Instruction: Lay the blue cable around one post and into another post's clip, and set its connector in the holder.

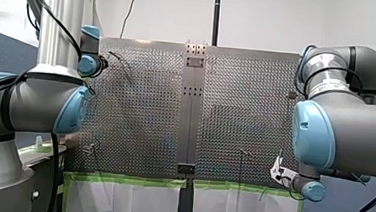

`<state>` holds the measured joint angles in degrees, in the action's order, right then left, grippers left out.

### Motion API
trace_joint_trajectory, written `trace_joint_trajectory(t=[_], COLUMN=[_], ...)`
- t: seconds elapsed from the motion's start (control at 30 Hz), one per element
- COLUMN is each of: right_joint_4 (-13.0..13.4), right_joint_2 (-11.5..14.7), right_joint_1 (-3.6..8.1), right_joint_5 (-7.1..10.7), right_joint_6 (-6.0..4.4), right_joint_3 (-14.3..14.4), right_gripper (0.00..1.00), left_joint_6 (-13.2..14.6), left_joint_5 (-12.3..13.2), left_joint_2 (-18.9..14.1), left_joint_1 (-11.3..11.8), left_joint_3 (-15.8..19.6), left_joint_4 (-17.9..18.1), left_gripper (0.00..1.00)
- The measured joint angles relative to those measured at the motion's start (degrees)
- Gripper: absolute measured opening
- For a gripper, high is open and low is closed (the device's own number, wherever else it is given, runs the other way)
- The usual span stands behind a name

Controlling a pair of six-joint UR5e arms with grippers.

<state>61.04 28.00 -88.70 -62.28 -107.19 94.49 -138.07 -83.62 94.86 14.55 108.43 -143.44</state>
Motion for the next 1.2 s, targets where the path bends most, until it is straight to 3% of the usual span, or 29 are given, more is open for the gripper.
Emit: trace_joint_trajectory(t=[0.13, 0.23, 0.4, 0.63, 0.77, 0.87, 1.03, 1.2], right_joint_4=[-2.0, -3.5, -5.6, -3.8, -1.6, 0.2, 2.7, 3.8], right_joint_2=[1.6, 2.8, 3.8, 4.0, 4.1, 4.1, 4.2, 4.2], right_joint_1=[-1.82, -2.1, -1.09, 1.77, 4.0, 4.78, 4.44, 3.77], right_joint_5=[-0.36, -1.26, -3.6, -6.11, -5.62, -4.61, -2.8, -2.19], right_joint_6=[2.01, 3.46, 5.99, 8.1, 9.07, 9.79, 11.14, 11.51], right_joint_3=[1.5, 2.8, 5.3, 8.5, 10.8, 12.6, 14.4, 14.7], right_gripper=[0.0, 0.0, 0.0, 0.0, 0.0, 0.0, 0.0, 0.0], left_joint_6=[0.0, 0.0, 0.1, 0.2, 0.2, 0.3, 0.2, -1.3], left_joint_5=[0.0, -0.1, -0.1, -0.1, -0.1, 0.0, 0.0, 0.1], left_joint_2=[0.0, 0.0, 0.0, 0.0, 0.0, 0.0, 0.0, 0.0], left_joint_1=[0.0, 0.0, 0.0, 0.0, 0.0, -0.1, -0.7, -1.4], left_joint_3=[0.0, 0.0, 0.0, 0.0, 0.0, 0.0, 0.0, 0.0], left_joint_4=[0.0, 0.0, 0.0, 0.1, 0.0, -0.1, -0.3, -0.3], left_gripper=[1.0, 1.0, 1.0, 1.0, 1.0, 1.0, 1.0, 1.0])
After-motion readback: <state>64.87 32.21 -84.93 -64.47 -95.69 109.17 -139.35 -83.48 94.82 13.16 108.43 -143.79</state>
